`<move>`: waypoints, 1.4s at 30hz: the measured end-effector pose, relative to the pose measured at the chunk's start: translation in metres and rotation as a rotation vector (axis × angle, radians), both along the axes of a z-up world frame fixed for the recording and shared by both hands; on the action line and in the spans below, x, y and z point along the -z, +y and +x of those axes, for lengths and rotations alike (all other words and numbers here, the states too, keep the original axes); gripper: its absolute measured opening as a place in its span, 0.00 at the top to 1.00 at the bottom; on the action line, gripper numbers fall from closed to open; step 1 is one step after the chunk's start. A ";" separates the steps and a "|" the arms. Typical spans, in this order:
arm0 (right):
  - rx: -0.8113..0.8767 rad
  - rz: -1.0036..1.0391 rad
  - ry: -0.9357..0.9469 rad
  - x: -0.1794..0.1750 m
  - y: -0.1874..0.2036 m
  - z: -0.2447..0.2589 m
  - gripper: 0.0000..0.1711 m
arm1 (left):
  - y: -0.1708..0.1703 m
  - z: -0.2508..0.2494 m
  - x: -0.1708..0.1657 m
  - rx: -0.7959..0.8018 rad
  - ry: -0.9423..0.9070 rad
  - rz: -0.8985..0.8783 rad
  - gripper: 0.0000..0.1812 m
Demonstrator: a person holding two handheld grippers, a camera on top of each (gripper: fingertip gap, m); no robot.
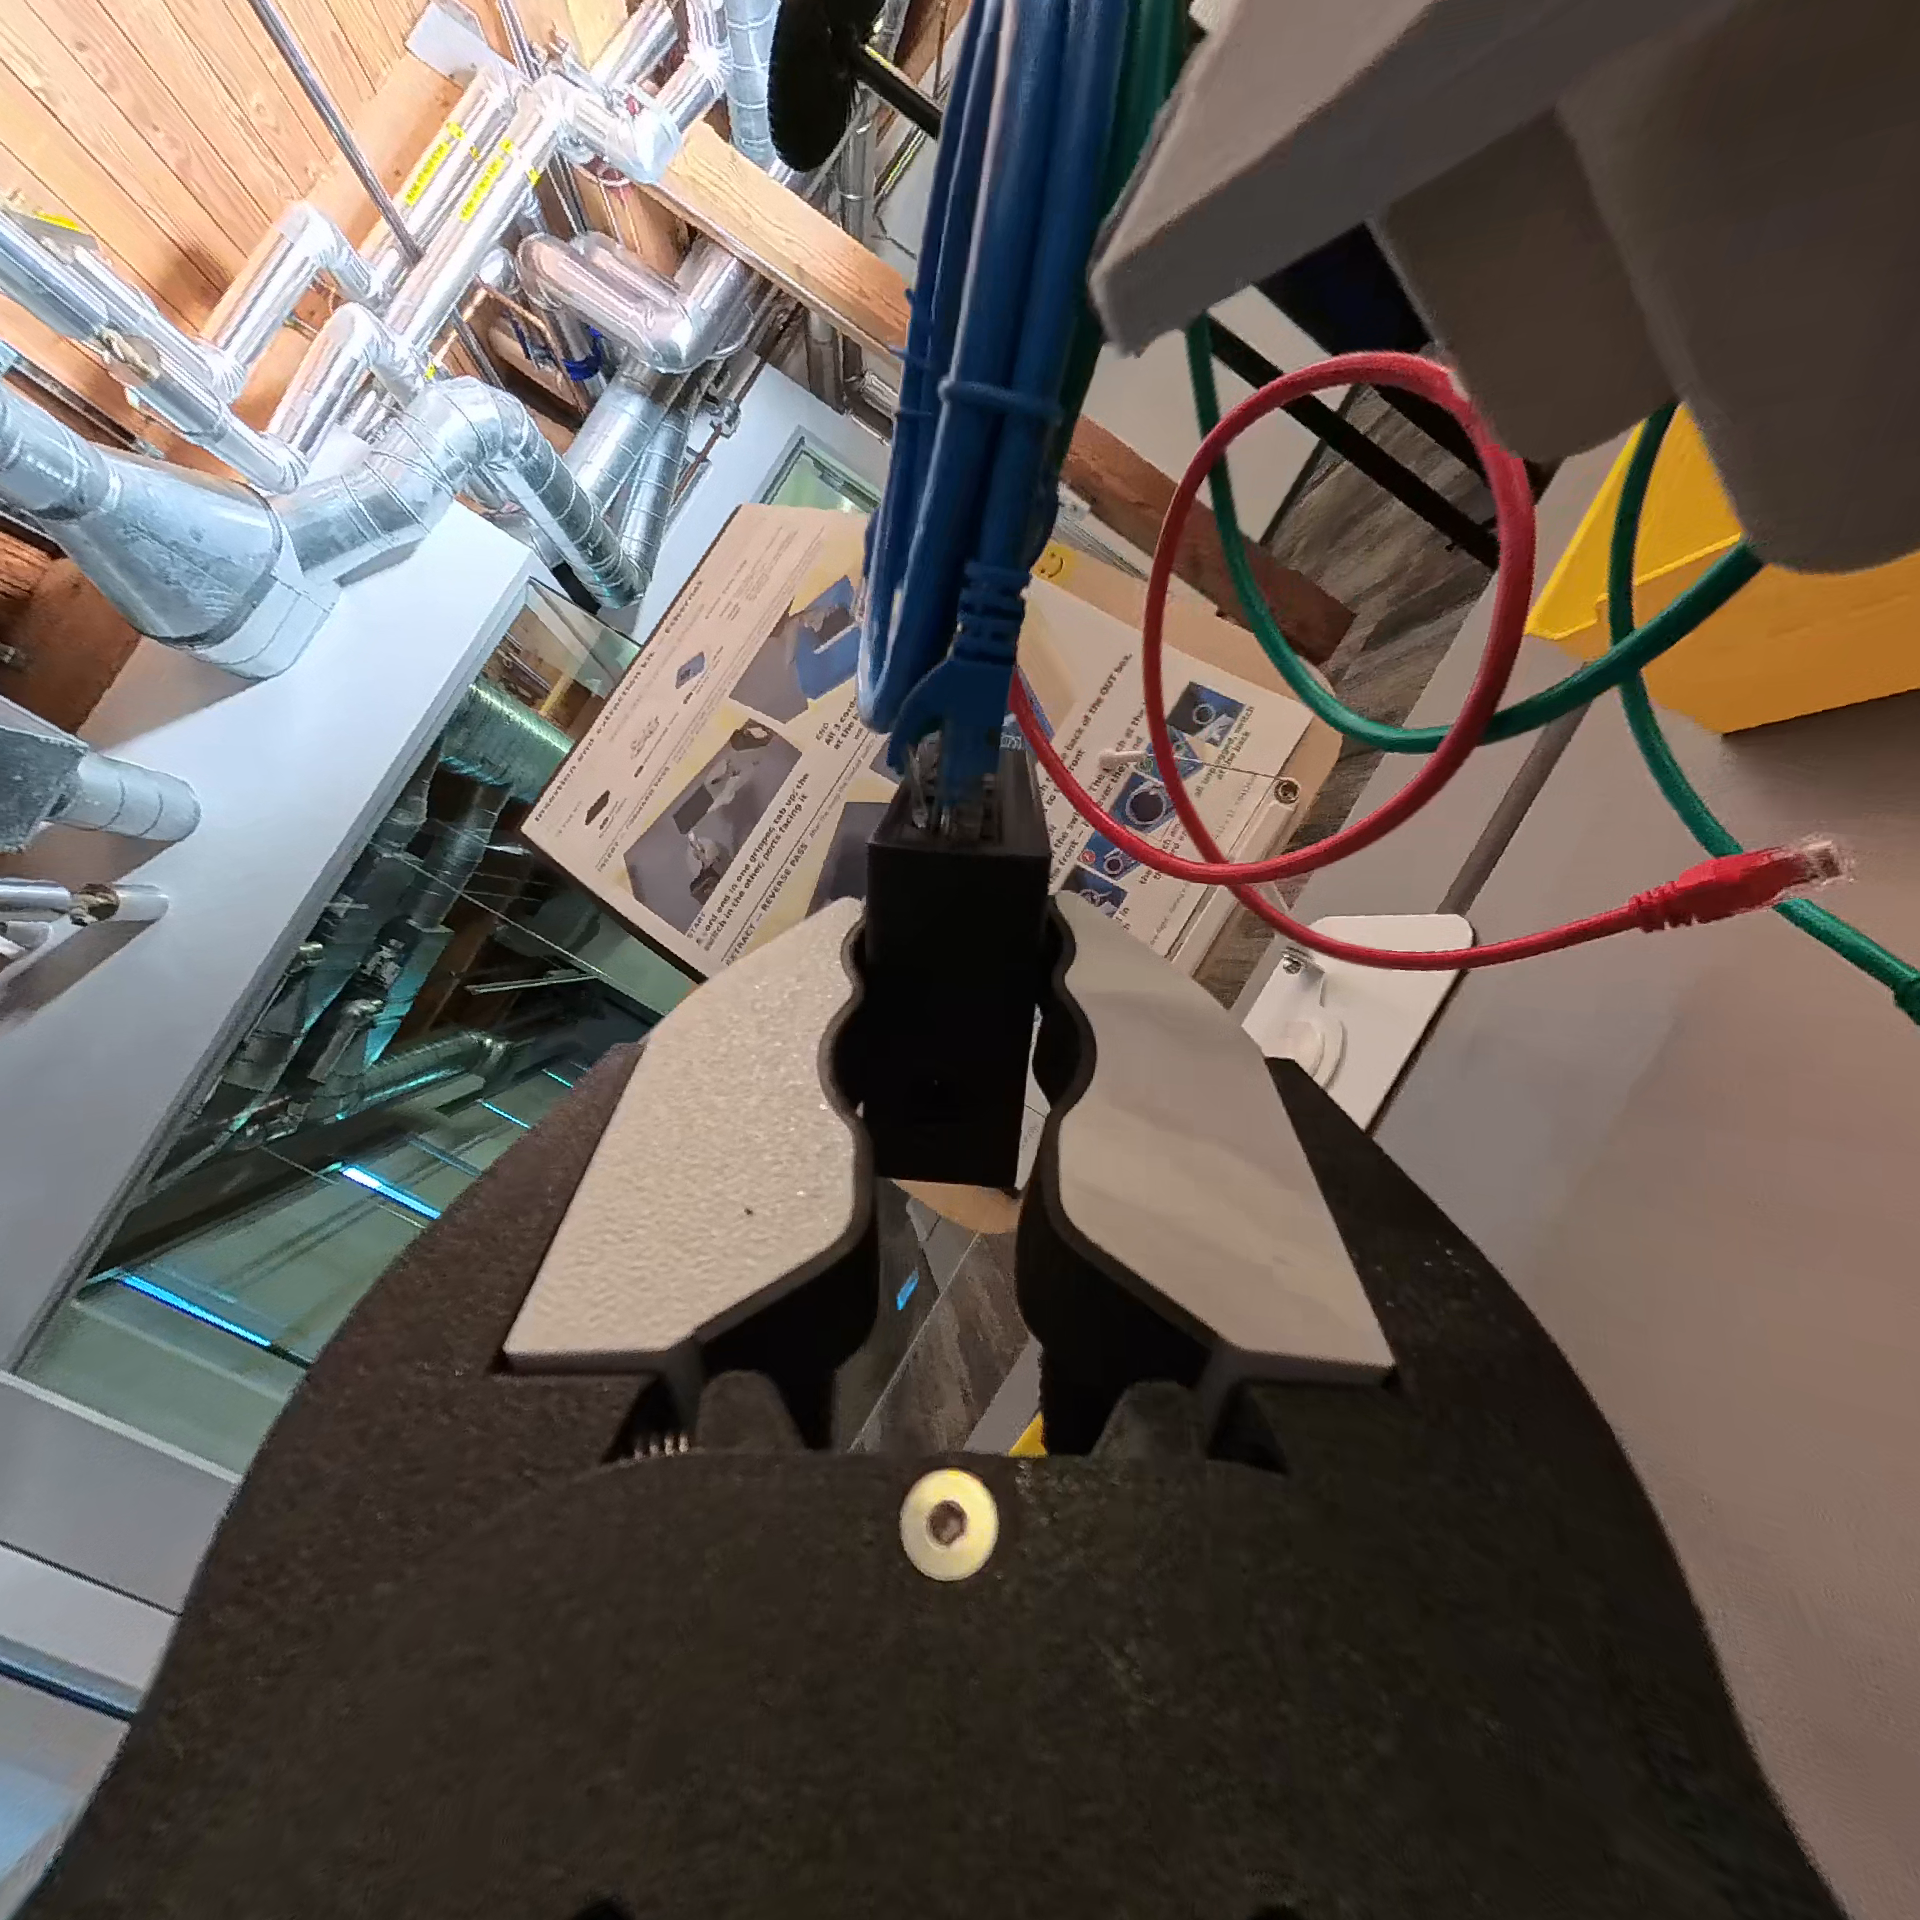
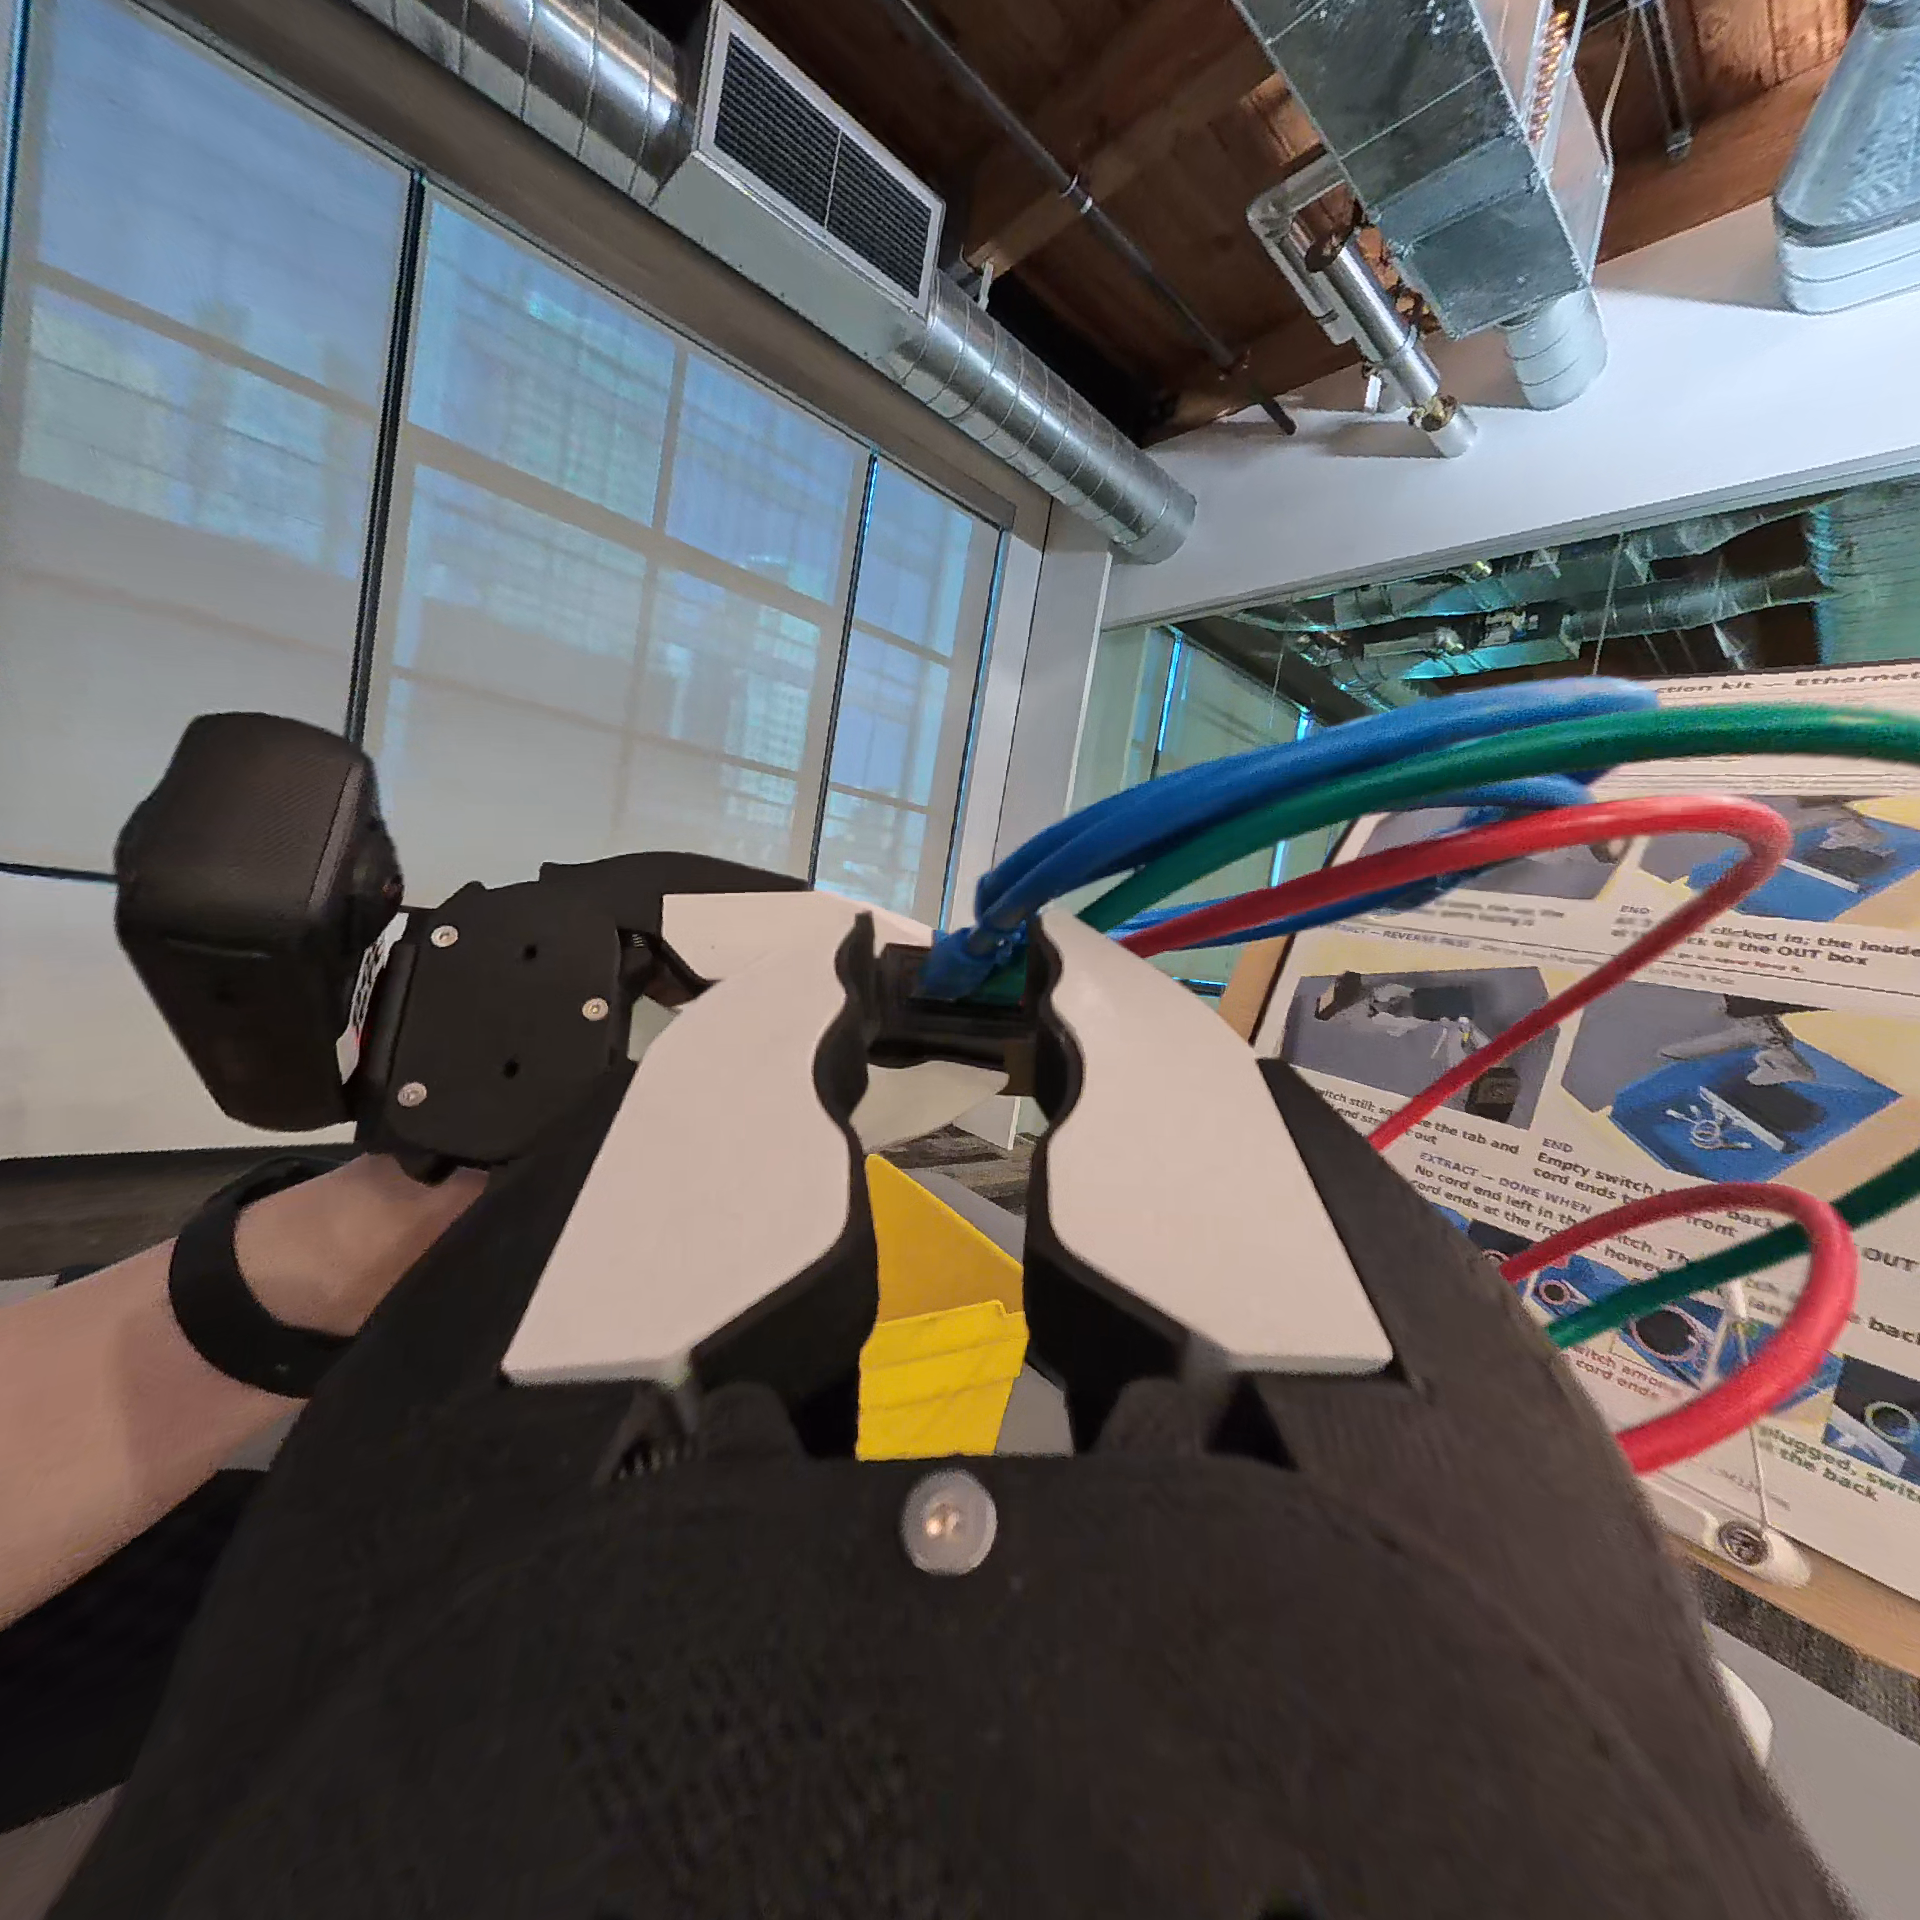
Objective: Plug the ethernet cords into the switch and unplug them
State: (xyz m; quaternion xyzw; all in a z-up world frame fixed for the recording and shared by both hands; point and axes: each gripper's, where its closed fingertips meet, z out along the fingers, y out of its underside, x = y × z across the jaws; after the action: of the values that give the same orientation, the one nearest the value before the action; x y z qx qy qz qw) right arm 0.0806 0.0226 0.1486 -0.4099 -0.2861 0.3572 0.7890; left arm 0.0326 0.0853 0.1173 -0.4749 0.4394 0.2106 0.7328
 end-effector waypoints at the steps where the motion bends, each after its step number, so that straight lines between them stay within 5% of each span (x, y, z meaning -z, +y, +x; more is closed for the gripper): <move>1: -0.005 0.002 -0.004 0.001 -0.001 -0.001 0.83 | 0.000 0.001 0.001 -0.001 0.010 0.007 0.85; 32: -0.081 -0.157 0.071 -0.002 0.008 0.010 0.92 | -0.012 0.009 -0.004 -0.083 0.159 0.194 0.85; 42: 0.048 -0.115 -0.130 0.003 0.013 0.004 0.92 | -0.006 0.004 -0.004 -0.050 0.058 0.100 0.85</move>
State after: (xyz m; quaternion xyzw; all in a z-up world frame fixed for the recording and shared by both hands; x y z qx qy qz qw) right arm 0.0844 0.0352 0.1454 -0.4837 -0.3058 0.3268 0.7521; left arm 0.0369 0.0790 0.1209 -0.4424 0.4374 0.2643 0.7369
